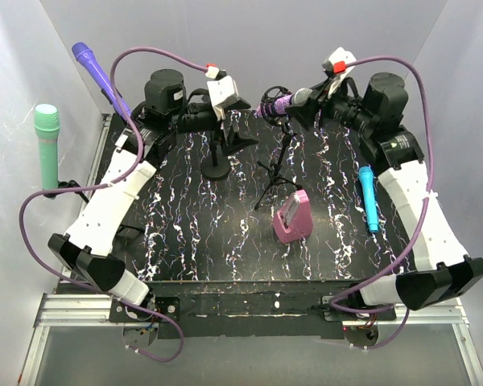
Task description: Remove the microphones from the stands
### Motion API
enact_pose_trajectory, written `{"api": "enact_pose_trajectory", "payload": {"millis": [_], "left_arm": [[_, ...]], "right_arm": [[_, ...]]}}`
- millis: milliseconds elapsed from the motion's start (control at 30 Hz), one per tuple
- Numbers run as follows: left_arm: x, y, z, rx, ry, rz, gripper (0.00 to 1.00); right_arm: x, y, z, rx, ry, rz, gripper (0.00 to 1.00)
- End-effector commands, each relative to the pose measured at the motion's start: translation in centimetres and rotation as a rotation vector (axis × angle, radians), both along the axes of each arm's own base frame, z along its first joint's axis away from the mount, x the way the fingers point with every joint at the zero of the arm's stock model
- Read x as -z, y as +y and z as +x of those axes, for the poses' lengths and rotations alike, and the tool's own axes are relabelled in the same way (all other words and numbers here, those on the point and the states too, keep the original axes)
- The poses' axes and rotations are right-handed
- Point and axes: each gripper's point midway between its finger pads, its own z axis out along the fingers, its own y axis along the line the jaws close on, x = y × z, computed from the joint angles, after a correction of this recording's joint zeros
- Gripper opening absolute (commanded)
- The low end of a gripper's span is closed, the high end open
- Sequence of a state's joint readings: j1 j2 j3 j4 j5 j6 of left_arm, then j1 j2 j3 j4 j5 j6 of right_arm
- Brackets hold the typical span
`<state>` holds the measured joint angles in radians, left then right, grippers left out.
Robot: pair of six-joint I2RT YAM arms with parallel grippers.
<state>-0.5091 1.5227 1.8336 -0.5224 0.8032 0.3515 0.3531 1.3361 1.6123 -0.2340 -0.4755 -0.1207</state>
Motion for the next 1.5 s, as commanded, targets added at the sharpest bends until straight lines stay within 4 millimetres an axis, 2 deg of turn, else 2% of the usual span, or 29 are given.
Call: {"api": "enact_pose_trajectory", "payload": {"millis": [0, 167, 333, 467, 633, 767, 1033, 1167, 1300, 1467], "left_arm": [[-2.4, -1.5, -0.9, 0.075, -0.129, -0.012, 0.87], [-2.9, -3.3, 0.4, 0.082, -0.129, -0.024, 0.84], [-1.9, -4.3, 2.6, 0.036, -0.103, -0.021, 0.85], [-0.6, -5.0, 3.3, 0.047, -0.083, -0.006, 0.85], [0.7, -6.0, 5.4, 0.007, -0.039, 0.004, 0.82], [2.9, -6.4, 6.2, 0.025, -0.040, 0.061, 0.80], [6.4, -5.7, 6.9, 0.002, -0.033, 0.163, 0.75], [8.0, -5.3, 7.8, -0.042, -0.019, 0.199, 0.72], [9.1, -4.8, 8.2, -0.070, -0.030, 0.235, 0.69], [10.5, -4.2, 8.1, -0.074, -0.045, 0.277, 0.67]], "right_arm": [[-5.2, 0.0, -1.4, -0.164, -0.068, 0.097, 0.15], [-6.4, 0.6, -1.6, -0.250, -0.079, 0.117, 0.15], [-7.3, 1.3, -1.6, -0.313, -0.110, 0.122, 0.10], [-6.5, 1.4, -1.3, -0.346, -0.094, 0.106, 0.01], [-5.9, 1.2, -1.0, -0.353, -0.075, 0.113, 0.01], [-5.7, 1.1, -1.0, -0.356, -0.076, 0.112, 0.01], [-6.4, 0.5, -1.6, -0.350, -0.106, 0.113, 0.01], [-6.7, 0.1, -2.0, -0.339, -0.116, 0.112, 0.01], [-8.3, -0.7, -2.9, -0.307, -0.170, 0.126, 0.01], [-9.3, -1.8, -4.0, -0.267, -0.197, 0.144, 0.01]]}}
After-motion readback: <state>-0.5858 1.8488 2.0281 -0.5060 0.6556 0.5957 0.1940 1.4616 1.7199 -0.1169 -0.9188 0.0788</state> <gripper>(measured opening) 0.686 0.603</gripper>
